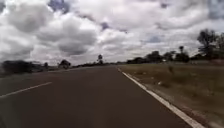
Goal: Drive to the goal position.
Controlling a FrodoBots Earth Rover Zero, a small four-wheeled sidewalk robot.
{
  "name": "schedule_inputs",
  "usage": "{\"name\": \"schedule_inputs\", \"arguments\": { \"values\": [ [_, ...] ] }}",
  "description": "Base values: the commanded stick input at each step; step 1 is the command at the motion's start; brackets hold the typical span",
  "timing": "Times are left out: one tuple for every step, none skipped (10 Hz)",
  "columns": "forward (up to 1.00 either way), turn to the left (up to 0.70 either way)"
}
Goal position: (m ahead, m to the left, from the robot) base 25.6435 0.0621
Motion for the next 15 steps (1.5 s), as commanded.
{"name": "schedule_inputs", "arguments": {
  "values": [
    [0.78,0.00],
    [0.78,0.00],
    [0.78,0.00],
    [0.78,0.00],
    [0.78,0.00],
    [0.78,0.00],
    [0.78,0.00],
    [0.78,0.00],
    [0.78,0.00],
    [0.78,0.00],
    [0.78,0.00],
    [0.78,0.00],
    [0.78,0.00],
    [0.78,0.00],
    [0.78,0.00]
  ]
}}
